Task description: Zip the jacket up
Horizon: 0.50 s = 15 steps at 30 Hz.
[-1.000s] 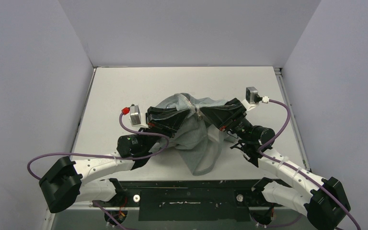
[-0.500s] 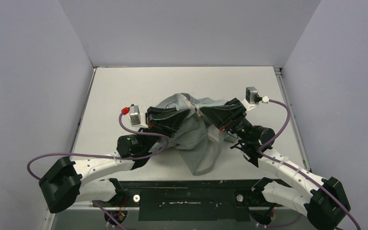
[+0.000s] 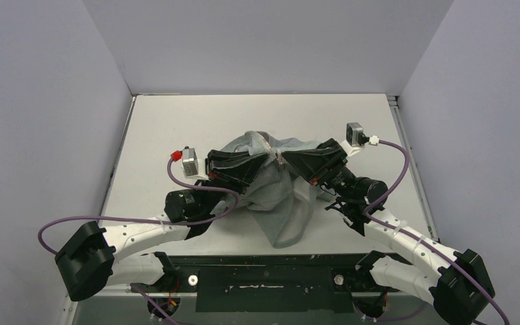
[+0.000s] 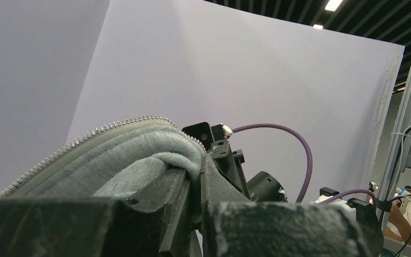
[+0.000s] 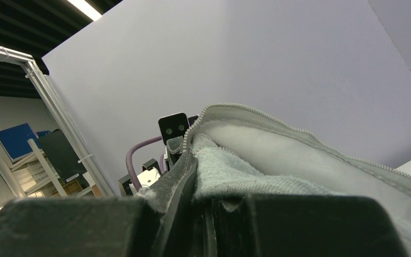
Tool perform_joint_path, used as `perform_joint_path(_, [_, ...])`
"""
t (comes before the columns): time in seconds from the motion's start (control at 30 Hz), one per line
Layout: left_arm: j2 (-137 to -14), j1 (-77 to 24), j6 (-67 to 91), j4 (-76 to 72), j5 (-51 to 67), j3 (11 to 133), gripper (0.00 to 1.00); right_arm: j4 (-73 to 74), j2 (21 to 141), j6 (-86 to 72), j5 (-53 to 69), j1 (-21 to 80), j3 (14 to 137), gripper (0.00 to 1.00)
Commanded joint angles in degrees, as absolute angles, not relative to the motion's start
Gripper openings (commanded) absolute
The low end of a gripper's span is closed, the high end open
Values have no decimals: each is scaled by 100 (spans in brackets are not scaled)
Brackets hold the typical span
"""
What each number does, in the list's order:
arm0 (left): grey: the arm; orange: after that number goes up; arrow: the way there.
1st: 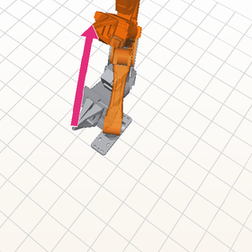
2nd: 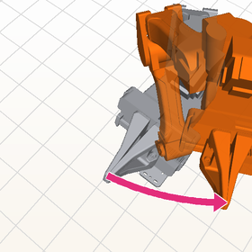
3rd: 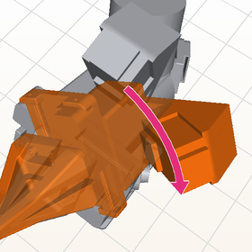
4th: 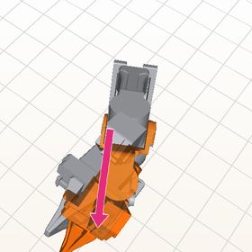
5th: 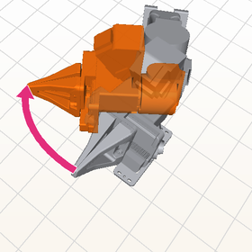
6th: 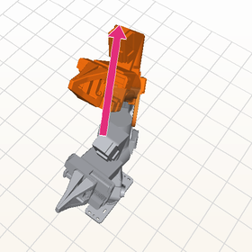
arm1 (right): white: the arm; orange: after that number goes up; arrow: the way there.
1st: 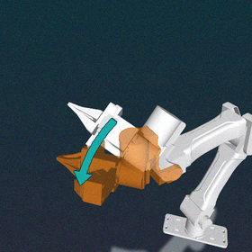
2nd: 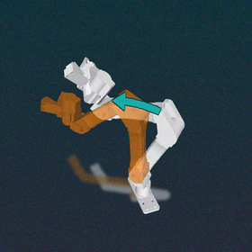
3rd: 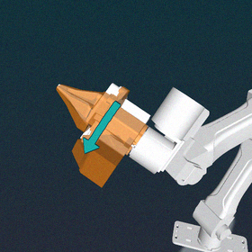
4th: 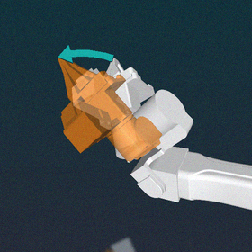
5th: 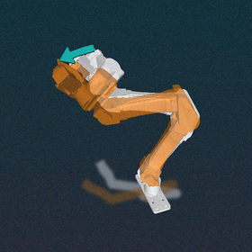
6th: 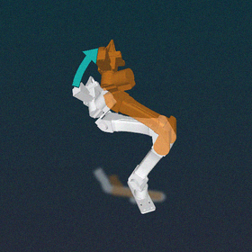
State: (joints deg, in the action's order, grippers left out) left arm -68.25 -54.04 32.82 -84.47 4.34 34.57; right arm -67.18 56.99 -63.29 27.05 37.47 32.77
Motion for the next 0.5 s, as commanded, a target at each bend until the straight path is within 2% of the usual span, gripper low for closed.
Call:
perform_joint_path(0.0, [-6724, -5440, 3357, -10072, 553, 3808, 0, -7167, 5696, -6293, 2770, 3762, 3322, 0])
perform_joint_path(0.47, [-6776, -5442, 3418, -10068, 521, 3710, 0, -7361, 5698, -6361, 2701, 3761, 3305, 0])
